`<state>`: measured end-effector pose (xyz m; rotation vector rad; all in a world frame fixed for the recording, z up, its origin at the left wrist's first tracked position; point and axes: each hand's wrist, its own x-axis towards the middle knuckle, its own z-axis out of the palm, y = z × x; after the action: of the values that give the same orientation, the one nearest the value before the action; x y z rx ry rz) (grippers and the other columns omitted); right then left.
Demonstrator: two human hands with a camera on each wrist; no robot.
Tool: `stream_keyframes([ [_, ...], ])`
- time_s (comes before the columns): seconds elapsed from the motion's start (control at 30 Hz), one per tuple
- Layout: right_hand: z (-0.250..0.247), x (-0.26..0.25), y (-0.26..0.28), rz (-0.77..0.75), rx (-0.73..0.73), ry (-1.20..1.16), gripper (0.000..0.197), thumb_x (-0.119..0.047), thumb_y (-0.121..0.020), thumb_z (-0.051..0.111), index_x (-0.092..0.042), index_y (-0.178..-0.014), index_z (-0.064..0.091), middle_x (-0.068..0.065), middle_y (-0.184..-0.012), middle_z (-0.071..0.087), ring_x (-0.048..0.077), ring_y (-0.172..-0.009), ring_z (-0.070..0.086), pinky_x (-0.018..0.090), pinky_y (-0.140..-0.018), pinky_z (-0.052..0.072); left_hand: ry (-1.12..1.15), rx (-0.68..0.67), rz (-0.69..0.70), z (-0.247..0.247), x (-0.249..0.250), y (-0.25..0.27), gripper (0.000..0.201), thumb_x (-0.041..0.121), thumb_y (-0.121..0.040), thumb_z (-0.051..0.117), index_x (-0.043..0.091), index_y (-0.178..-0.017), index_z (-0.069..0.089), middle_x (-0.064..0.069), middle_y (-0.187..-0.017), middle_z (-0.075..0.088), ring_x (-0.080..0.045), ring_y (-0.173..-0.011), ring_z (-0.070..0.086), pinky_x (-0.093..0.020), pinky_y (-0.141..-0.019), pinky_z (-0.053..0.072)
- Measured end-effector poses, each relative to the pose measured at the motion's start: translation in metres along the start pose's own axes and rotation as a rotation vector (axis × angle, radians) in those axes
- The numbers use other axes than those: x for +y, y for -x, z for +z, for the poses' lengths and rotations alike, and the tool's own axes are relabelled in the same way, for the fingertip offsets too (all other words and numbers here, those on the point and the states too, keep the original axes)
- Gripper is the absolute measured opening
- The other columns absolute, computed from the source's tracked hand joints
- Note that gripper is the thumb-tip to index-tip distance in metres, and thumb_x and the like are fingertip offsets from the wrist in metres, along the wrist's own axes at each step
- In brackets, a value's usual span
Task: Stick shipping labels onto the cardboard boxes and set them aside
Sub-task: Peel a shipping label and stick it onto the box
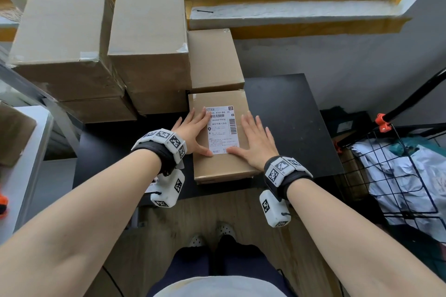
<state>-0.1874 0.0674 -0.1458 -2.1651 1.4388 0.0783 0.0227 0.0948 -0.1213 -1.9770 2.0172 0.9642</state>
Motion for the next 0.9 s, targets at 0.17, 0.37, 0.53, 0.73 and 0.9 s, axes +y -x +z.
stream_keyframes([
  [0.17,0.002,0.010,0.007,0.086,0.051,-0.150,0.091,-0.054,-0.085,0.056,-0.028,-0.151,-0.001,-0.006,-0.159,-0.012,0.014,-0.147,-0.011,0.044,-0.119,0.002,0.071,0.016,-0.011,0.004,0.000,0.005,0.110,0.044,-0.076,0.071,0.028,-0.149,-0.010,0.005,-0.157,-0.021,-0.020,-0.143,-0.023,-0.044,-0.117,-0.007],
  [0.37,0.011,0.001,0.012,0.142,0.049,-0.418,0.095,-0.043,-0.084,0.064,-0.028,-0.150,-0.003,-0.007,-0.159,-0.010,0.013,-0.147,-0.008,0.047,-0.120,0.011,0.261,0.095,-0.051,0.019,0.007,0.010,0.099,0.039,-0.080,0.069,0.030,-0.150,-0.002,0.001,-0.157,-0.020,-0.025,-0.144,-0.019,-0.042,-0.118,0.000],
  [0.53,0.012,0.001,0.012,0.129,0.028,-0.607,0.091,-0.029,-0.088,0.063,-0.028,-0.150,-0.004,-0.006,-0.159,-0.010,0.013,-0.147,-0.004,0.043,-0.121,0.009,0.296,0.141,-0.039,0.027,0.006,0.008,0.091,0.040,-0.084,0.064,0.032,-0.149,0.001,0.001,-0.157,-0.020,-0.026,-0.145,-0.017,-0.040,-0.118,0.000],
  [0.73,0.013,0.000,0.006,0.160,0.054,-0.574,0.085,-0.031,-0.091,0.058,-0.032,-0.150,-0.002,-0.006,-0.160,-0.006,0.016,-0.148,0.007,0.045,-0.119,0.018,0.175,0.157,-0.002,0.027,-0.001,0.007,0.082,0.048,-0.087,0.056,0.036,-0.149,0.003,0.002,-0.157,-0.019,-0.028,-0.145,-0.016,-0.043,-0.119,0.001],
  [0.9,0.005,-0.006,-0.015,0.156,0.057,-0.379,0.076,-0.037,-0.093,0.052,-0.034,-0.150,0.001,-0.002,-0.160,-0.010,0.018,-0.148,-0.006,0.051,-0.117,0.015,0.022,0.109,0.006,0.018,-0.004,0.004,0.097,0.061,-0.080,0.056,0.037,-0.148,-0.009,0.007,-0.156,-0.022,-0.025,-0.144,-0.022,-0.044,-0.118,-0.004],
])
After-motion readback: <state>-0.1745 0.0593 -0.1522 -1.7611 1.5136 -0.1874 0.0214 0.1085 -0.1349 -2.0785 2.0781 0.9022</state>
